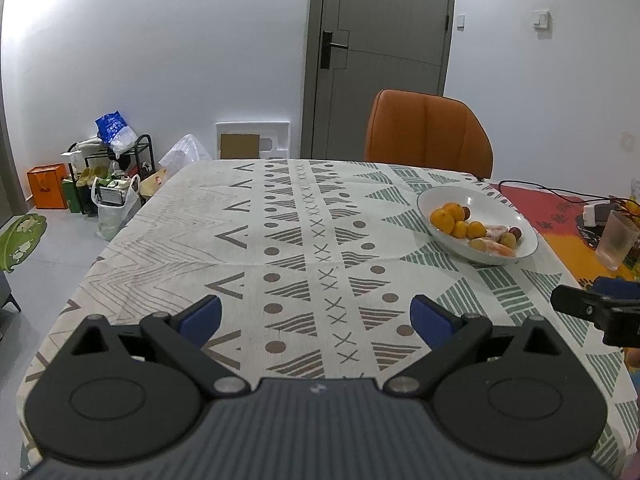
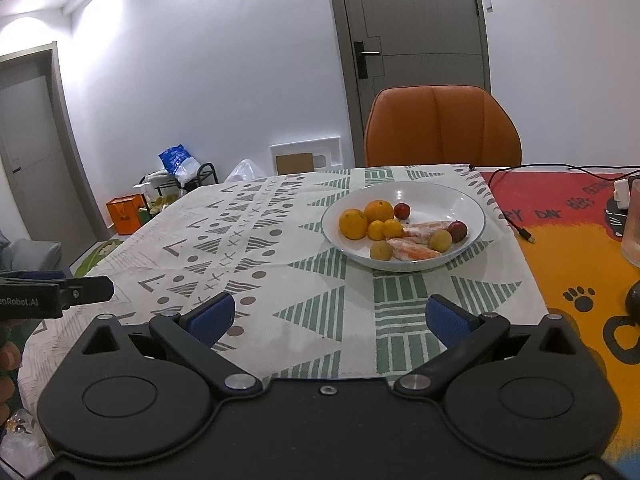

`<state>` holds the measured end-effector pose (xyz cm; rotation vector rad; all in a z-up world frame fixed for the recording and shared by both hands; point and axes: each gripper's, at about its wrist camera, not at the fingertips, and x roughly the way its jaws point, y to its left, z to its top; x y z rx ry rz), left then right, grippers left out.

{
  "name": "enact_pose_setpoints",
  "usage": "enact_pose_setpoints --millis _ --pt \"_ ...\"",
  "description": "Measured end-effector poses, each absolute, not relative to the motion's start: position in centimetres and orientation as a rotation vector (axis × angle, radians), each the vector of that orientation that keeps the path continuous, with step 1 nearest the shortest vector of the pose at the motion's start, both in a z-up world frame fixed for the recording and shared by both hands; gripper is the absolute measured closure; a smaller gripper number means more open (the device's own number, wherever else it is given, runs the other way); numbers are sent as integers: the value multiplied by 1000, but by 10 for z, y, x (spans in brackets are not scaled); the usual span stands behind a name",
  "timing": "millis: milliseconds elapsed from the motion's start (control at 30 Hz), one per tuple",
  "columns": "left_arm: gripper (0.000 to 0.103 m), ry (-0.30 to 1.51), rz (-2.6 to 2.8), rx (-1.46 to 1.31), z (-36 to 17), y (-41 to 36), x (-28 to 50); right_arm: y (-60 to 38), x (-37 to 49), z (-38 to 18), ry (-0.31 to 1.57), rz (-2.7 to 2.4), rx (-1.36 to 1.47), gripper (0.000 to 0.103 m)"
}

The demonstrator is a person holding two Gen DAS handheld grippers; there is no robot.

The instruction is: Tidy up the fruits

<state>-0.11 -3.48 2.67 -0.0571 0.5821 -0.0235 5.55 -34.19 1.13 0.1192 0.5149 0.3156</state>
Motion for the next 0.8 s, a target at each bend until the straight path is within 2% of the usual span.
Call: enact_pose_setpoints --millis 800 --pt "3 575 -23 -64 29 -34 -4 -339 54 14 512 332 111 0"
